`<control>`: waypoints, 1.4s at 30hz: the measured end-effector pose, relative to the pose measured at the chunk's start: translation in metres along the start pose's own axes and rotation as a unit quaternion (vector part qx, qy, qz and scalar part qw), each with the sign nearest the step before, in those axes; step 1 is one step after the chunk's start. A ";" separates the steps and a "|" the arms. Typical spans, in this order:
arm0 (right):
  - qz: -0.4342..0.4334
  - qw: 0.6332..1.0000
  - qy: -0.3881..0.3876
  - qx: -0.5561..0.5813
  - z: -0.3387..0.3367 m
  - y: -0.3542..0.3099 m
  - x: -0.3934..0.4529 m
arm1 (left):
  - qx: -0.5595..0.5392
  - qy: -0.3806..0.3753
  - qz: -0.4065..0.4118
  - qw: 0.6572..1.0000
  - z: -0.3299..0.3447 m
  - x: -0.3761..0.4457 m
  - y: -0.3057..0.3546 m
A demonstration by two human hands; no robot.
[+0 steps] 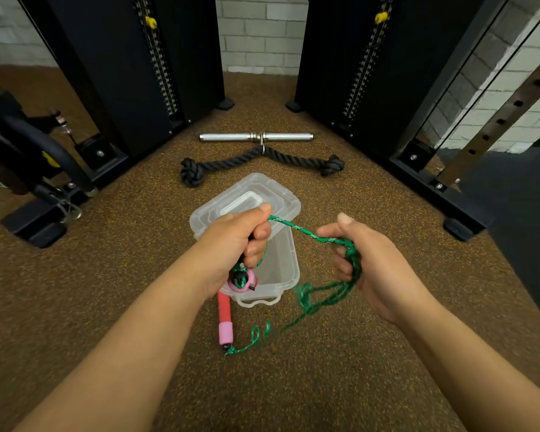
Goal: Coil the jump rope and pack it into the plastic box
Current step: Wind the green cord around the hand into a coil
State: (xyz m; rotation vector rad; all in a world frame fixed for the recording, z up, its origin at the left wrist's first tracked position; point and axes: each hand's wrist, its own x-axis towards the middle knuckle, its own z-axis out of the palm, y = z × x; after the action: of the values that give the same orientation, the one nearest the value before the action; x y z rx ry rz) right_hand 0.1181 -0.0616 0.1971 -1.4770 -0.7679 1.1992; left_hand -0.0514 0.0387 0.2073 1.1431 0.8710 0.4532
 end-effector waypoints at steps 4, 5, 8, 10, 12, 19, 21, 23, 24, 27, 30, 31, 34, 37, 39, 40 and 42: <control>-0.062 0.991 0.012 -0.119 -0.006 0.001 0.000 | -0.022 0.005 -0.003 1.000 -0.003 -0.001 0.002; -0.067 0.994 0.019 -0.083 -0.008 0.002 0.001 | -0.023 0.004 -0.005 1.000 -0.004 -0.001 0.002; -0.055 0.996 0.027 0.070 -0.018 0.001 0.003 | -0.042 0.007 -0.011 0.999 -0.006 -0.002 0.002; -0.066 0.995 0.040 0.062 -0.026 0.002 0.005 | -0.065 0.014 -0.016 0.998 -0.009 -0.003 0.005; -0.077 0.996 0.044 -0.019 -0.028 0.002 0.003 | -0.065 0.003 -0.024 0.998 -0.012 -0.005 0.008; -0.064 0.971 -0.202 -0.114 0.015 0.004 -0.010 | -0.027 -0.178 -0.081 0.980 0.006 -0.014 0.005; -0.070 0.965 -0.244 -0.066 0.021 0.008 -0.012 | -0.040 -0.204 -0.085 0.974 0.007 -0.016 0.005; -0.069 0.966 -0.244 -0.050 0.019 0.005 -0.013 | -0.057 -0.209 -0.091 0.972 0.004 -0.018 0.005; -0.068 0.966 -0.245 -0.051 0.017 0.003 -0.012 | -0.067 -0.215 -0.093 0.970 0.003 -0.019 0.006; -0.055 0.973 -0.219 -0.045 0.009 0.004 -0.008 | -0.072 -0.256 -0.095 0.959 0.002 -0.020 0.007; -0.060 0.978 -0.187 -0.074 0.003 0.009 -0.005 | -0.052 -0.276 -0.083 0.956 0.003 -0.019 0.006; -0.063 0.977 -0.192 -0.073 0.004 0.009 -0.005 | -0.044 -0.275 -0.076 0.957 0.003 -0.019 0.005; -0.068 0.971 -0.229 -0.023 0.009 0.007 -0.008 | -0.045 -0.257 -0.058 0.964 0.005 -0.019 0.006; -0.080 0.975 -0.204 -0.032 0.009 0.009 -0.006 | -0.052 -0.199 -0.044 0.978 0.007 -0.018 0.006; -0.090 0.978 -0.182 -0.048 0.005 0.012 -0.003 | -0.033 -0.169 -0.033 0.984 0.007 -0.017 0.006; -0.095 0.979 -0.173 -0.056 0.004 0.014 -0.002 | -0.021 -0.158 -0.030 0.987 0.007 -0.017 0.006; -0.103 0.980 -0.157 -0.059 0.006 0.016 -0.002 | -0.007 -0.140 -0.023 0.990 0.010 -0.016 0.006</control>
State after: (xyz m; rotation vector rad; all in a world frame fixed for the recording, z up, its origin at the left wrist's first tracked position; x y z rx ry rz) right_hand 0.1098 -0.0654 0.1823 -1.2783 -1.1950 1.2584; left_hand -0.0525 0.0233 0.2201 1.1394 0.6459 0.2515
